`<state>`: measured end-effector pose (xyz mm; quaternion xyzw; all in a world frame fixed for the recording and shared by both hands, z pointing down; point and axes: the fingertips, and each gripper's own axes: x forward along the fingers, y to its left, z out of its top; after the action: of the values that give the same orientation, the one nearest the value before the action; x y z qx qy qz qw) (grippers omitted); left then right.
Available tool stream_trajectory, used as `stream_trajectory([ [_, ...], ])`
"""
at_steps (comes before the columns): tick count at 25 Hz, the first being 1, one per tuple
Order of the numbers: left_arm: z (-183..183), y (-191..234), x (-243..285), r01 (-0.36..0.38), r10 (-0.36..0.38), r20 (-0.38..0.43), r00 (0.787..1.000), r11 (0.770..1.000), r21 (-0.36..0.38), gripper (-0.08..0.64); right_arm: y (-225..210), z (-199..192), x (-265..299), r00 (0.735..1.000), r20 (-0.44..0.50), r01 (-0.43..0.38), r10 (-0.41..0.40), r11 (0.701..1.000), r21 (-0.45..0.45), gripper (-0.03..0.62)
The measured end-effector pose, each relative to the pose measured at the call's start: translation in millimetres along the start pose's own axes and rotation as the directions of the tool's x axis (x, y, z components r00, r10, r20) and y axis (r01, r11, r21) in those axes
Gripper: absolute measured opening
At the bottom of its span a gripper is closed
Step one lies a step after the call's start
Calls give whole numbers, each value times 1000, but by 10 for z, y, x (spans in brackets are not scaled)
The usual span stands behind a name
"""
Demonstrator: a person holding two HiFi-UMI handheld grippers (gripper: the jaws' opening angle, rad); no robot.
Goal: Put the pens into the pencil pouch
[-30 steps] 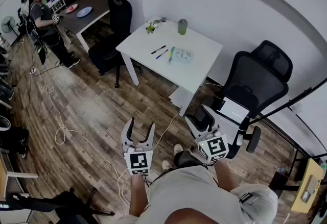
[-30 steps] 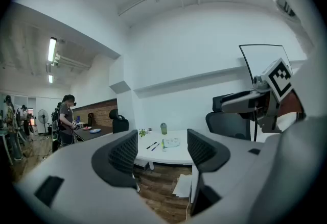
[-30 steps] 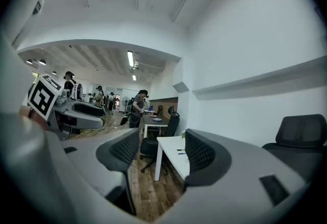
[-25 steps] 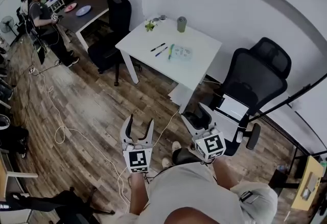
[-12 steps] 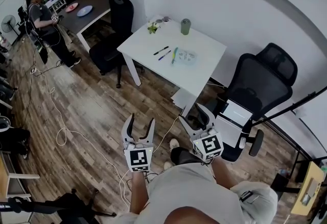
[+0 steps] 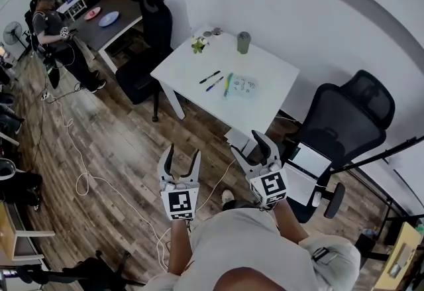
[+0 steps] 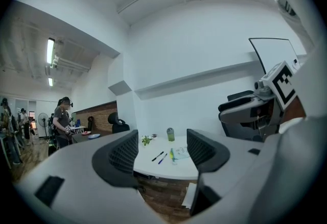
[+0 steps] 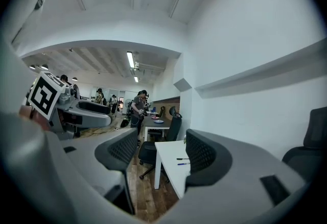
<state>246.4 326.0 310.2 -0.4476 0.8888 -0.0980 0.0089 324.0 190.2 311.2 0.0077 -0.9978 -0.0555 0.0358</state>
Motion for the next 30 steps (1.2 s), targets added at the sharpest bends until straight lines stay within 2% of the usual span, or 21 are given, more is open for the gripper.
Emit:
stream_trajectory([
  [7, 75, -9, 502, -8, 8, -14, 1000, 999, 31, 293, -367, -75, 343, 1000, -7, -22, 22, 1000, 22, 298],
  [18, 27, 60, 1017, -13, 14, -39, 999, 999, 37, 293, -717, -167, 775, 999, -19, -38, 39, 999, 35, 298],
  [30, -44, 452, 1747, 27, -27, -28, 999, 999, 18, 291, -1024, -204, 1459, 999, -39, 11, -10, 1000, 27, 298],
])
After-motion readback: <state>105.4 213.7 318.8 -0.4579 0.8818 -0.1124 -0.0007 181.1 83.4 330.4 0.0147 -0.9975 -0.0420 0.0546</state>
